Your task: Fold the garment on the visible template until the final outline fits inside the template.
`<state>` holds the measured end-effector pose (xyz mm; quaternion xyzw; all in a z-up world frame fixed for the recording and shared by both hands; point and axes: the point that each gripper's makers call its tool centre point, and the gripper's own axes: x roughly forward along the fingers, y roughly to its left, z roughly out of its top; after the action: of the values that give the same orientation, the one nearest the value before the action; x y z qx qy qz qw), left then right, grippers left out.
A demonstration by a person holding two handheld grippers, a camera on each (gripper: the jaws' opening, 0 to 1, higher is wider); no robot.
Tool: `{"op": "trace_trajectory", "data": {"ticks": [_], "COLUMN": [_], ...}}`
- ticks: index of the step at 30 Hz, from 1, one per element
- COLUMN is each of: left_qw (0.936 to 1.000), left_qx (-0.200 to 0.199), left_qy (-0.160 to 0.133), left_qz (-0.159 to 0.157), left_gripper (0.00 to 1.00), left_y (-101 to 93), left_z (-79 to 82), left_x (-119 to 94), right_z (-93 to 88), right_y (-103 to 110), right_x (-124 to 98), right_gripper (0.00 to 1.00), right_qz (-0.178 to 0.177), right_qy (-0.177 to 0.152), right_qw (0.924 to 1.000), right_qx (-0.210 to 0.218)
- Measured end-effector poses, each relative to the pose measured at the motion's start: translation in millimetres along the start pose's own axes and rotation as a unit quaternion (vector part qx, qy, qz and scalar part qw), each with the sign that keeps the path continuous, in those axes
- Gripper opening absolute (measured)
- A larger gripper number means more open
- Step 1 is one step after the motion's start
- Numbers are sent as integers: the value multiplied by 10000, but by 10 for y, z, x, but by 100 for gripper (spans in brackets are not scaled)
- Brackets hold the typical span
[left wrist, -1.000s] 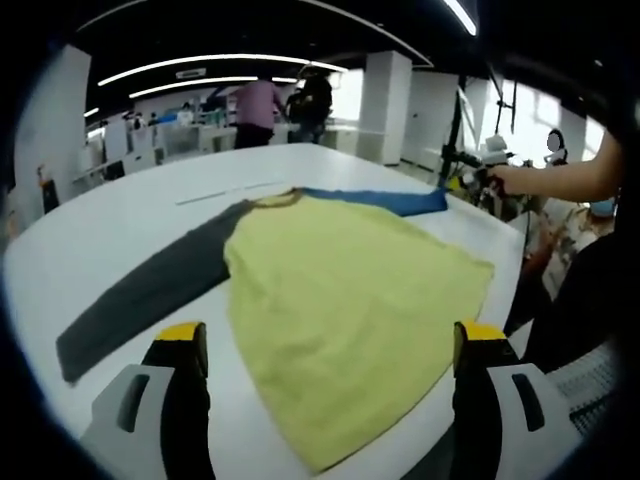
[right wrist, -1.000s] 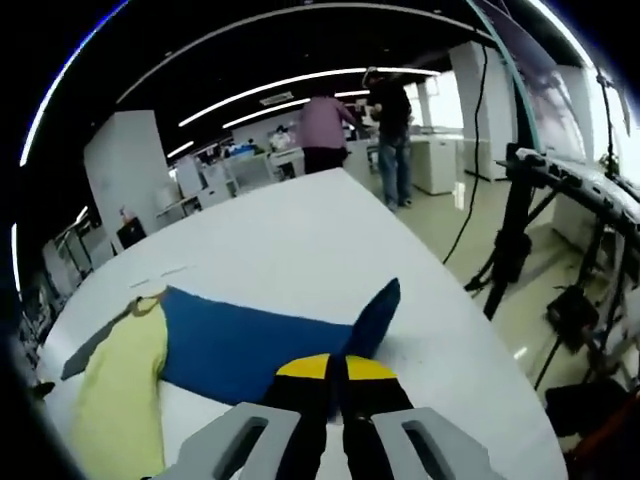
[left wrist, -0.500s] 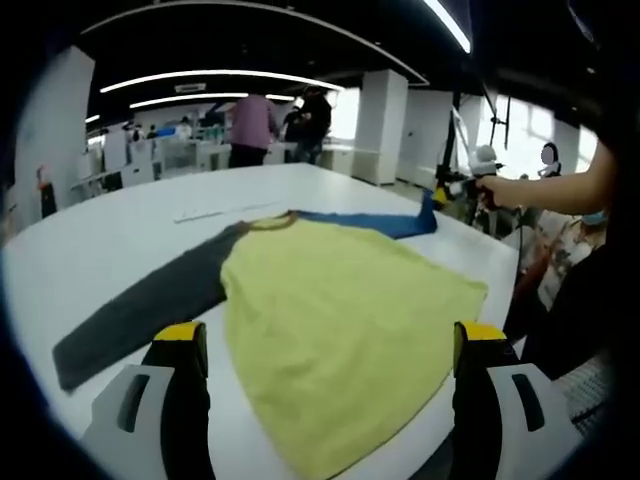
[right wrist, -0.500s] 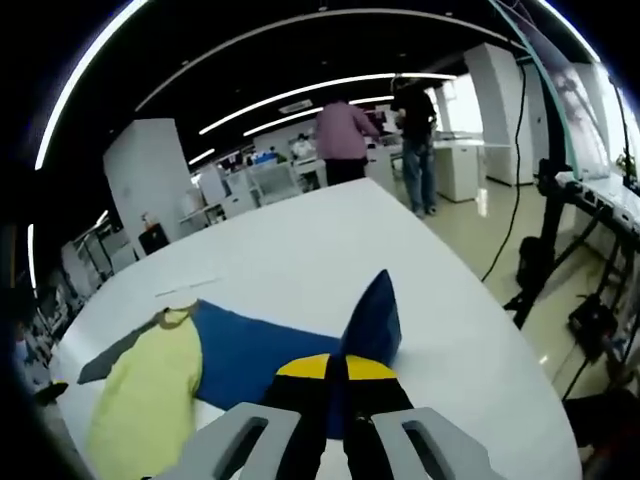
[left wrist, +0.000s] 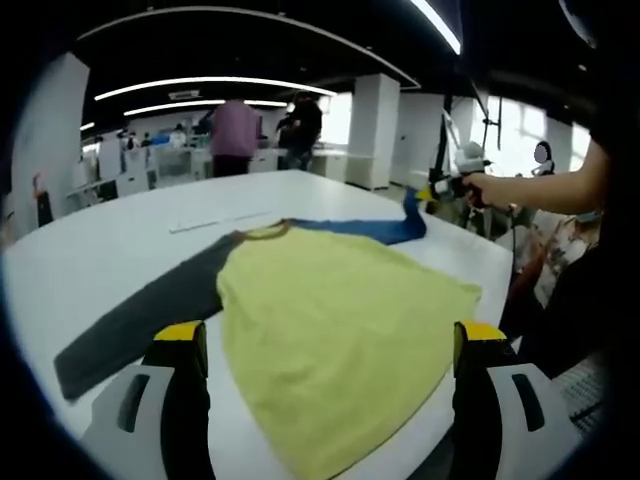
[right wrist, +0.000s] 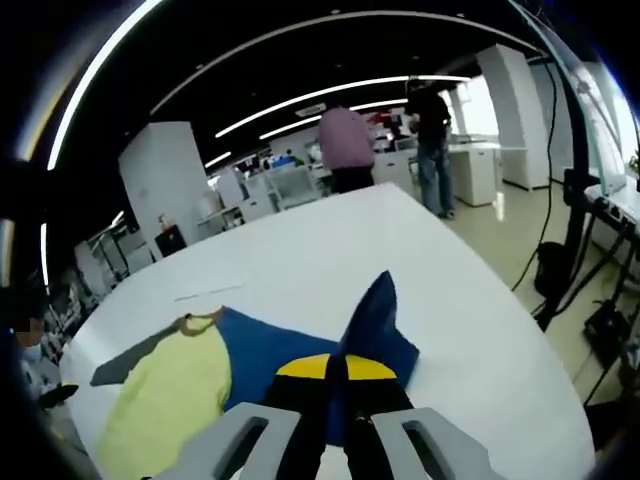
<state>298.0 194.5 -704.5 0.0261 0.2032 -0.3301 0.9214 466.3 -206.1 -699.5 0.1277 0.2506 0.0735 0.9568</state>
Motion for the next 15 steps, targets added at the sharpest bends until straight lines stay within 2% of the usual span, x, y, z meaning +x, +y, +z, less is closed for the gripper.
{"op": "trace_trajectory", "data": {"ticks": [15], "left_qw": [9999], "left_qx": [101], "left_qy": [-1], "left_qz": [-41], "left_gripper": [99], "left_y": [-38], "left_z": [28], "left_x": [-14], "right_z": [4], "right_y": [462], "right_x": [213], "right_gripper": [0], "right_qz": [529], "right_qy": [46], "right_qw": [9986], "right_qx": [-66]}}
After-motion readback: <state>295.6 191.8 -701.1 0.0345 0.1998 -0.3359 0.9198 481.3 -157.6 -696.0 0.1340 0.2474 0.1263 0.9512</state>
